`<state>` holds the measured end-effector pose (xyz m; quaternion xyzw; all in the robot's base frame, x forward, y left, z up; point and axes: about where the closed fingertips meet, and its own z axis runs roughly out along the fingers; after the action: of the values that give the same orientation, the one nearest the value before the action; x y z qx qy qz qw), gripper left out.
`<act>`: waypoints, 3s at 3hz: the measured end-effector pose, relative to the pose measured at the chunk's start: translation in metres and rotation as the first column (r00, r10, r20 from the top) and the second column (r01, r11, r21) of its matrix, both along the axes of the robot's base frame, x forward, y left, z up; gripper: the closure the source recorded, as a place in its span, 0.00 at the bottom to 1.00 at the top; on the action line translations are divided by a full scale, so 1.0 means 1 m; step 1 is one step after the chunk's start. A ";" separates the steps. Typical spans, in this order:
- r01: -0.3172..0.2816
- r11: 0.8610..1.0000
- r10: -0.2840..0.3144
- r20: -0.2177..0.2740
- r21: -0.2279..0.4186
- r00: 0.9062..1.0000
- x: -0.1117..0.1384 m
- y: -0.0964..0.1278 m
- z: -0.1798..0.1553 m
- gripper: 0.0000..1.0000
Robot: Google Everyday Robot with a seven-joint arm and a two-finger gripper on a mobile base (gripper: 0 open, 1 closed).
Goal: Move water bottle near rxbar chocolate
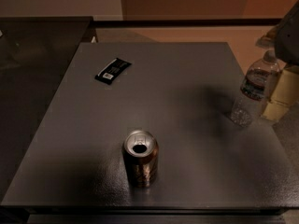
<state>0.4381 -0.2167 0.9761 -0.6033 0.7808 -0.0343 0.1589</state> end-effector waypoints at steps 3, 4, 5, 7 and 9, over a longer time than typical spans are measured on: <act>-0.004 0.993 0.005 -0.011 0.115 1.000 0.025 -0.006 -0.004 0.00; 0.004 0.984 -0.002 -0.010 0.179 1.000 0.040 -0.019 -0.006 0.00; 0.024 0.970 -0.024 -0.002 0.243 1.000 0.050 -0.038 -0.005 0.00; 0.032 0.915 -0.021 -0.034 0.402 0.999 0.052 -0.062 -0.023 0.00; -0.002 0.860 0.033 -0.050 0.510 0.998 0.046 -0.041 -0.042 0.00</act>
Offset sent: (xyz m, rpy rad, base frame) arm 0.0227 -0.0056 -0.0027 0.1189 0.0232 0.0052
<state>0.4840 -0.2572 0.9343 -0.5476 0.7607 0.1921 0.2907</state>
